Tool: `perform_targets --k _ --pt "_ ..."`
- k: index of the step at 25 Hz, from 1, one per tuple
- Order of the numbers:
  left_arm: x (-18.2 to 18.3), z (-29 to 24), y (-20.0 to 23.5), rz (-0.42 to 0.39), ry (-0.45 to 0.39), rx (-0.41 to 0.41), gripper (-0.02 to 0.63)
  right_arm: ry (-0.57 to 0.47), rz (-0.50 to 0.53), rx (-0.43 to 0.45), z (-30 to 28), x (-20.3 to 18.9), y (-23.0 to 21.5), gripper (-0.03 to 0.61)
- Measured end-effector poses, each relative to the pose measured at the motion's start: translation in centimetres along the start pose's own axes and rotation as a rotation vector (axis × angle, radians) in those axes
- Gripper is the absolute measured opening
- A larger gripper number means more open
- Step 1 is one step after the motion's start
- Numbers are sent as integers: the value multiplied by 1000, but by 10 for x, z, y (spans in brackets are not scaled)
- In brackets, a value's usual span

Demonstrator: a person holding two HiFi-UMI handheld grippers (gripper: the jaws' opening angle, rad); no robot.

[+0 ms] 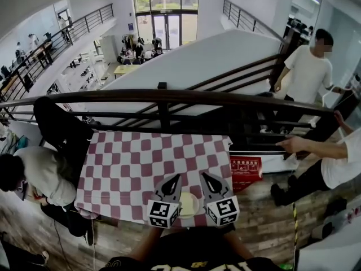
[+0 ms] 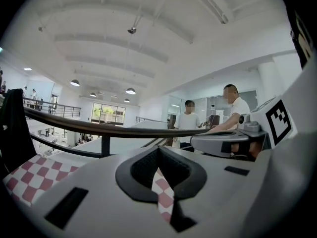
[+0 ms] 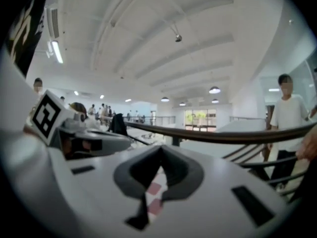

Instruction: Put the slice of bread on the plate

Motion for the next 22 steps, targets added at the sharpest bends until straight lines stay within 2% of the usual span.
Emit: perform_targets --k 3,6,14,22 --pt "7 1 2 -20 -46 24 18 -16 15 -20 -1 2 -2 14" --pt "9 1 6 -54 -56 59 18 -32 20 -36 -1 4 -6 15" --pt "9 4 1 -31 -65 2 18 -32 11 -36 -4 0 -12 14" --pt "4 7 -1 -22 -63 37 18 -22 0 -38 -1 -4 -14 15"
Point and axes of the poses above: the fingertips, and each gripper's own axes: z backward along the fingers, y to its left, x out of its top, the point moved 9 cm from there along z, backward along the fingers, and after that the axes turned 11 degrees about x, right-handed, at the moved point
